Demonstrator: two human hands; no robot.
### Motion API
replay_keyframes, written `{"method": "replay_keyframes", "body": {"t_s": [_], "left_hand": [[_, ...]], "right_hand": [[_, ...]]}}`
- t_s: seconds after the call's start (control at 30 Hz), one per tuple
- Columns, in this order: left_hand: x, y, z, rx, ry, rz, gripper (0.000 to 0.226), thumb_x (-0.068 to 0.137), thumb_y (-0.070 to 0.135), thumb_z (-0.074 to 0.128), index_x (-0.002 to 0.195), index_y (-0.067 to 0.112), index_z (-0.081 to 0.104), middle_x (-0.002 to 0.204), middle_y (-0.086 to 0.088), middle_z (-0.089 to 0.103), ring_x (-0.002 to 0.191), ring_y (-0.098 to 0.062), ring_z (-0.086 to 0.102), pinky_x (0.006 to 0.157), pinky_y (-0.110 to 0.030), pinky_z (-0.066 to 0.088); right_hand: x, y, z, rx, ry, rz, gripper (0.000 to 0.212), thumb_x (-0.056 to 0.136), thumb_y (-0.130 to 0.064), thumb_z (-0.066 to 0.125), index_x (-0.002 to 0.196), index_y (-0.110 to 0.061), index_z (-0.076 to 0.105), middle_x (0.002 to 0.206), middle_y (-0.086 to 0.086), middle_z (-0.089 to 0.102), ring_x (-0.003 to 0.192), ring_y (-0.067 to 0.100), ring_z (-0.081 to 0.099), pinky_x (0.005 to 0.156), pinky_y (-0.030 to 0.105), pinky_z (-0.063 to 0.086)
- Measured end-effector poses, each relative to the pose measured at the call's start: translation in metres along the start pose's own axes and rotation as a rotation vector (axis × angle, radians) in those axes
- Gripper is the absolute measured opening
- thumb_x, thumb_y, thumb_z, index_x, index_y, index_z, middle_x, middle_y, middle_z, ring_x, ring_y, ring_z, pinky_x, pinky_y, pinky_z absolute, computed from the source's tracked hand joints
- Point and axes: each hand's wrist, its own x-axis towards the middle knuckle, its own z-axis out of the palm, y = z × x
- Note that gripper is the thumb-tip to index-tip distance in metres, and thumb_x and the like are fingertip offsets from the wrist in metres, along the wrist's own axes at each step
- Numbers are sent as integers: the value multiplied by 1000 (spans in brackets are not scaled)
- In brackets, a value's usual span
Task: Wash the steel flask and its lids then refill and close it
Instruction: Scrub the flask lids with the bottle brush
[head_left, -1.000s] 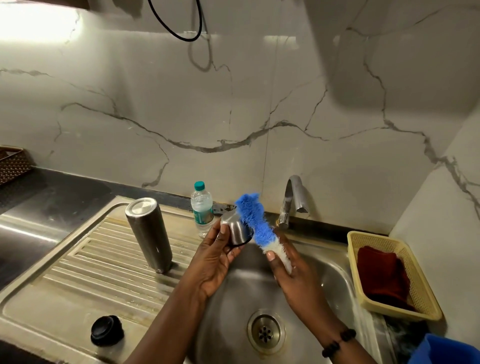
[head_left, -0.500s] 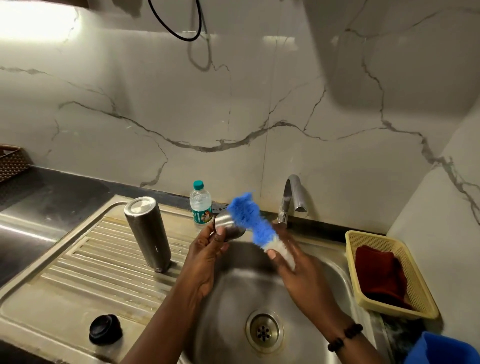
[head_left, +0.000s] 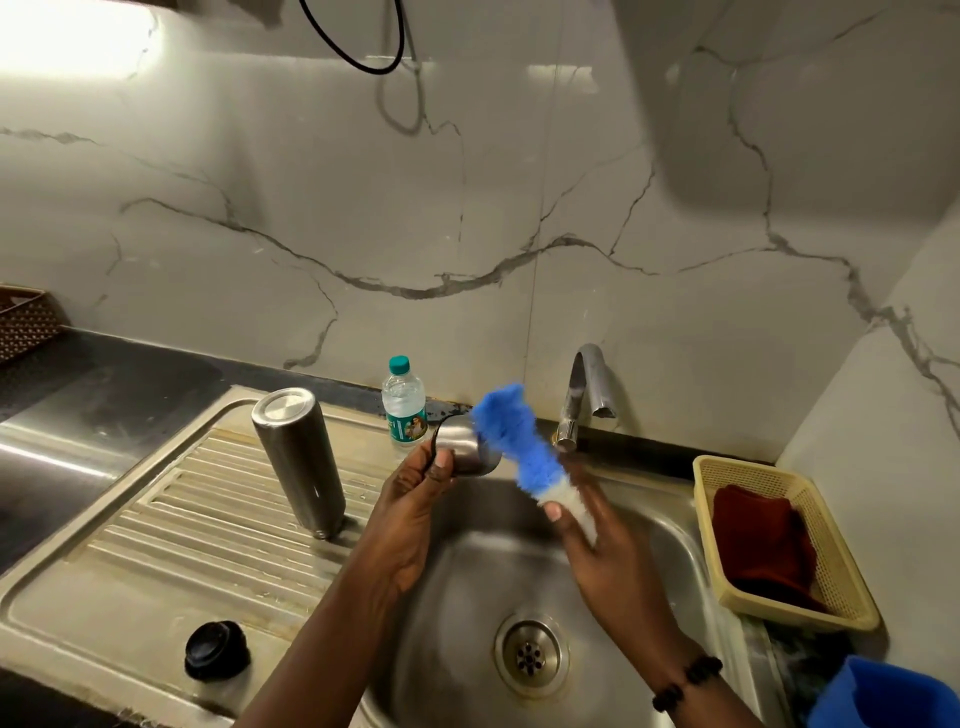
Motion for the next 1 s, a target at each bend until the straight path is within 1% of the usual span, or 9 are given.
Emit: {"method": "replay_keyframes", "body": {"t_s": [0.17, 0.27, 0.37, 0.47, 0.53, 0.63, 0.77, 0.87, 1.0], "left_hand": [[2, 2, 3, -154, 77, -7, 39, 88, 25, 54, 123, 11, 63, 107, -11, 75, 97, -21, 71, 89, -32, 57], [0, 1, 9, -207, 104, -68, 37, 96, 19, 50, 128, 1, 58, 109, -18, 71, 101, -28, 67, 96, -40, 52], [1, -5, 7, -266, 149, -121, 29, 101, 17, 47, 122, 3, 60, 97, -12, 77, 86, -20, 74, 73, -29, 60], [4, -5, 5, -299, 198, -186, 41, 96, 24, 53, 129, 2, 58, 121, -23, 68, 112, -34, 65, 102, -47, 50], [7, -5, 3, -305, 223, -219, 36, 102, 21, 47, 132, 2, 56, 121, -22, 67, 108, -33, 65, 96, -43, 50], [4, -5, 3, -356, 192, -272, 35, 105, 20, 40, 131, 2, 55, 104, -15, 72, 86, -24, 66, 74, -32, 45], [-4, -7, 9, -300, 74, -268, 45, 101, 31, 47, 134, 2, 55, 123, -21, 63, 91, -23, 63, 69, -30, 45], [-13, -11, 21, -167, -51, -205, 36, 94, 35, 50, 118, 13, 65, 112, -14, 69, 82, -18, 67, 60, -26, 49], [-22, -14, 24, 138, -115, 20, 31, 104, 26, 42, 115, 30, 70, 115, 1, 73, 107, -16, 69, 88, -31, 56]], "right_hand": [[-4, 3, -4, -5, 51, -24, 51, 95, -37, 53, 141, -49, 34, 108, -23, 60, 95, -16, 58, 71, -1, 41], [-6, 1, 0, -117, -42, -69, 52, 96, -43, 50, 143, -50, 30, 102, -19, 60, 87, -9, 59, 70, 2, 42], [0, 4, 4, -103, 13, 1, 52, 95, -47, 49, 144, -51, 30, 103, -12, 67, 88, -6, 62, 70, 9, 47], [-3, 2, 3, -144, -55, -80, 57, 91, -55, 46, 145, -54, 27, 108, -8, 69, 94, 0, 65, 77, 19, 55], [0, 3, 5, -182, -94, -50, 56, 94, -52, 48, 146, -52, 28, 115, -3, 69, 98, 9, 65, 81, 28, 56], [6, -1, 10, 50, -58, 91, 52, 97, -38, 54, 146, -42, 38, 117, -10, 66, 87, -7, 62, 69, 9, 47], [7, -16, 19, 423, -131, 235, 37, 96, -32, 59, 132, -39, 51, 91, -2, 70, 53, 9, 55, 45, 20, 40], [9, -23, 24, 649, -136, 279, 24, 94, -28, 63, 118, -28, 59, 77, 1, 65, 47, 13, 45, 42, 24, 33], [16, -21, 19, 832, -81, 297, 34, 83, -31, 70, 114, -19, 61, 78, 6, 57, 48, 12, 43, 42, 23, 33]]}}
